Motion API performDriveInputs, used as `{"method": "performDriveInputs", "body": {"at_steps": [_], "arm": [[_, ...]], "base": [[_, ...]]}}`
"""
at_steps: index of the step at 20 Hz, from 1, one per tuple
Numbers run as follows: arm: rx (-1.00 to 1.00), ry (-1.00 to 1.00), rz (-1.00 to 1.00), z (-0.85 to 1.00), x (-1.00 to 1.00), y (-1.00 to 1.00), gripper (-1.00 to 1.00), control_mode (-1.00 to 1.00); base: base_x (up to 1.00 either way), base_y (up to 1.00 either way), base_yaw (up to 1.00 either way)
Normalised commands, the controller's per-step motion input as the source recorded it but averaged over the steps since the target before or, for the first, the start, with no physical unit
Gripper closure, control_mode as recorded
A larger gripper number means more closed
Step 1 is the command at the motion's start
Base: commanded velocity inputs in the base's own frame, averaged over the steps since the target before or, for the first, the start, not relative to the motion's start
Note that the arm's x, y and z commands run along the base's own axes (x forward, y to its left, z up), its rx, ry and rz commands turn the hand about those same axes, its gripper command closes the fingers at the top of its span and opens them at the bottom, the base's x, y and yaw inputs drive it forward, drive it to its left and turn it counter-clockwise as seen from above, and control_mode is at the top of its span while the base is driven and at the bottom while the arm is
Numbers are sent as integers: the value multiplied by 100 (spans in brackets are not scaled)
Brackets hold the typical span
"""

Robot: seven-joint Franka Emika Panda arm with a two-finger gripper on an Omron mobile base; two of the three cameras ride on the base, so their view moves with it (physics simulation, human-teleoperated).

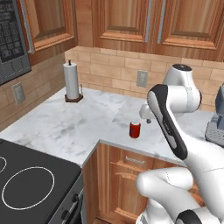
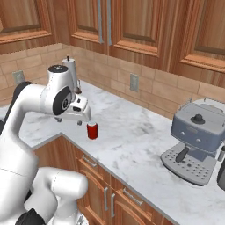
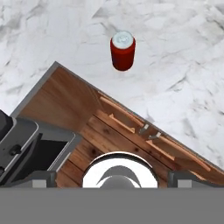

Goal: Four empty soda cans are scattered around the kitchen. Gather all the cans and cluster them next to the stove for recycling.

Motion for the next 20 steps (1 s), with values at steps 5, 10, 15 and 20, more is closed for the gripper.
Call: {"method": "performDriveInputs", "body": {"at_steps": [5, 10, 15, 20], "arm": [[0, 2, 0, -20, 32, 0, -100, -100], [0, 2, 0, -17, 22, 0, -100, -100], [0, 3, 0, -15, 21, 0, -100, -100], [0, 2, 0, -16, 21, 0, -100, -100]], "base": [[0, 0, 0], [0, 0, 0], [0, 0, 0], [0, 0, 0]]}}
